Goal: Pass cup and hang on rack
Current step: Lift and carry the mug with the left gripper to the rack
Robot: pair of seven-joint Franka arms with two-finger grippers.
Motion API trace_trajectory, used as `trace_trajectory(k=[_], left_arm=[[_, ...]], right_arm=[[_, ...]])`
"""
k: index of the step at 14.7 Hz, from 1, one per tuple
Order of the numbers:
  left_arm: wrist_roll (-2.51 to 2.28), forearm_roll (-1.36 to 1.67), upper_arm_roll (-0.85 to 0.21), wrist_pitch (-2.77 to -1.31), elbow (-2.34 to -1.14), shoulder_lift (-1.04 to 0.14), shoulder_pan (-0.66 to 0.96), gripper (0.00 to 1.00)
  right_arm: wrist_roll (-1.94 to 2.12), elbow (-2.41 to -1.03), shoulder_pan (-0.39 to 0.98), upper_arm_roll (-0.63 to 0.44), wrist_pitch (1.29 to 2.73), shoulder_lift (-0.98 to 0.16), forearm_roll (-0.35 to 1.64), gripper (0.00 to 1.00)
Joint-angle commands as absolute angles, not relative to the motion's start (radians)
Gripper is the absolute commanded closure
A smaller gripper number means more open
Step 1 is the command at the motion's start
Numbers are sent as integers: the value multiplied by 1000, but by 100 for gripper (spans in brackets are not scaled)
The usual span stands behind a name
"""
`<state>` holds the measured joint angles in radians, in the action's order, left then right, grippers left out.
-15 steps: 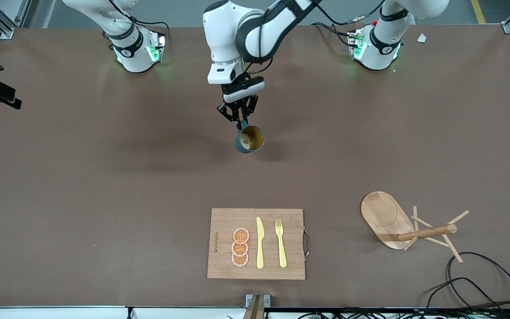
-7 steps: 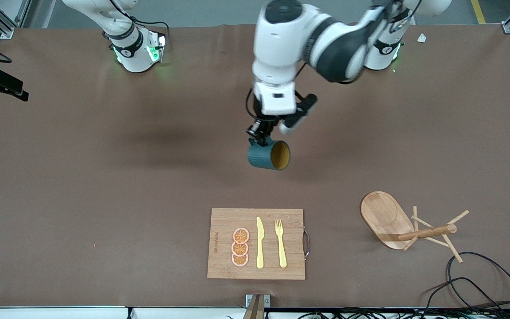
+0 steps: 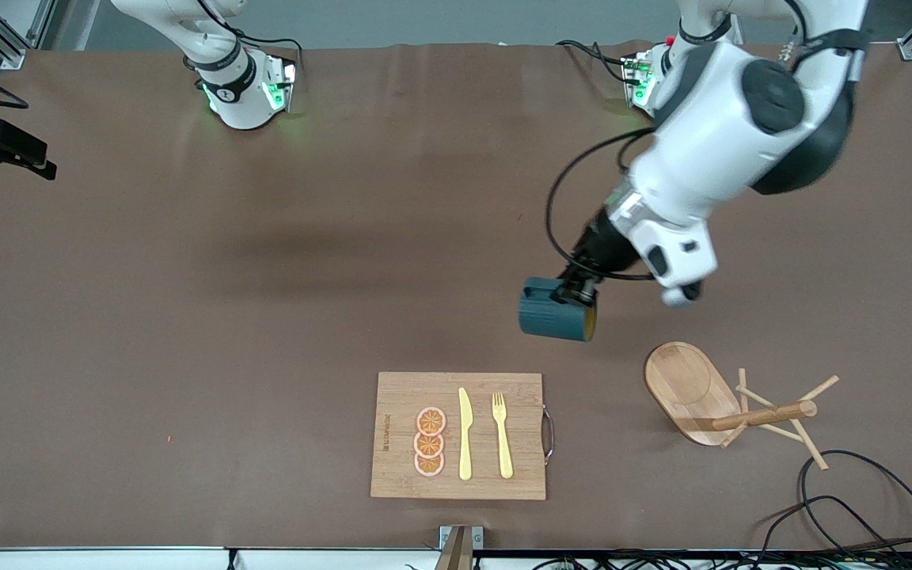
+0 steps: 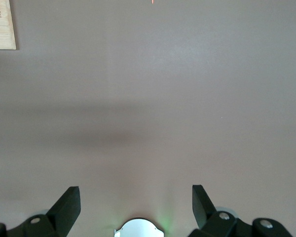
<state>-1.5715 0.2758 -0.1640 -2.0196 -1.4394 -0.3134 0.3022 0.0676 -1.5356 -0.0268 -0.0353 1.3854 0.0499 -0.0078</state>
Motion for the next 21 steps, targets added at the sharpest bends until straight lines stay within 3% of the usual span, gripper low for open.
trace_trajectory(k=[1, 6, 11, 21], left_arm=[[-1461, 403, -176, -1939, -1411, -313, 194, 100], [-1182, 606, -175, -1809, -1410, -328, -9, 100], [-1074, 733, -173, -1786, -1381, -412, -119, 100], [-986, 781, -179, -1772, -1336, -523, -207, 100]], right_arm=[[52, -1571, -25, -37, 1405, 81, 3, 0], [55, -1568, -25, -37, 1405, 81, 3, 0], [57, -1566, -21, -37, 1405, 81, 2, 0], [58, -1568, -20, -37, 1405, 81, 2, 0]])
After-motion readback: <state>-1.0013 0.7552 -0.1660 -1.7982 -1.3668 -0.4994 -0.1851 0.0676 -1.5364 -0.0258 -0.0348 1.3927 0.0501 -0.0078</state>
